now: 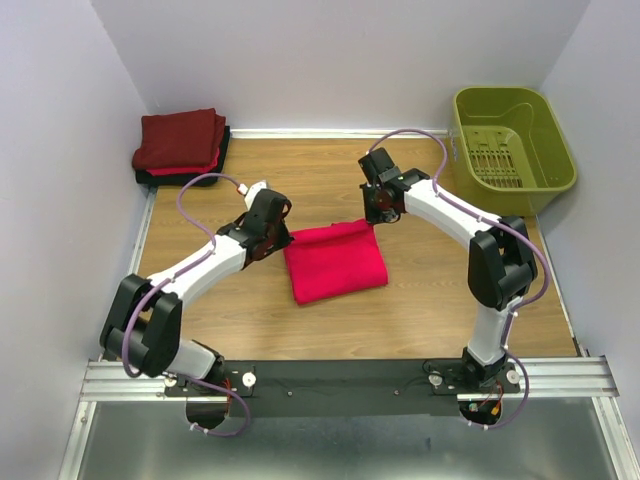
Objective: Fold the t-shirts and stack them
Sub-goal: Fold the tshirt
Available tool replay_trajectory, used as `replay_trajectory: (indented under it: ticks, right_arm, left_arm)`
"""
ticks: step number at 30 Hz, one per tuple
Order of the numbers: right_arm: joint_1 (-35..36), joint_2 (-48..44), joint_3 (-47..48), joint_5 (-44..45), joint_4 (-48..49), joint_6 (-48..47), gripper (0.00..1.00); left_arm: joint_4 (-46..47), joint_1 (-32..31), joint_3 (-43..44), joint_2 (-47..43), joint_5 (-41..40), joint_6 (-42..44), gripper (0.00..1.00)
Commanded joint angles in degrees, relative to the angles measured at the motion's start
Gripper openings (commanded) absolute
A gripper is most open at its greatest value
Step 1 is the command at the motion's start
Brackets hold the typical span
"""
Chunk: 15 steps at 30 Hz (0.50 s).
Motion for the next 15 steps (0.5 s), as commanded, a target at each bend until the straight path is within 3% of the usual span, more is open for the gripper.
replay_trajectory:
  ticks: [1,11,15]
  right_arm:
    - [-0.7,1.0,-1.0,3.6,2.4,-1.4,0.09]
    - [-0.7,2.8,-0.9,2.1,5.7,-1.5,0.10]
    - [-0.7,4.0,-0.2,1.4,7.2,-1.7,0.16]
  left_arm:
    - [-0.7,0.7,-0.8,-3.3,-5.1,-1.9,0.00]
    - [0.8,0.6,-7.3,-5.0,-3.7,-6.1,0.00]
    - [3.4,0.8,-10.5,-3.8,-4.0,-8.3,0.00]
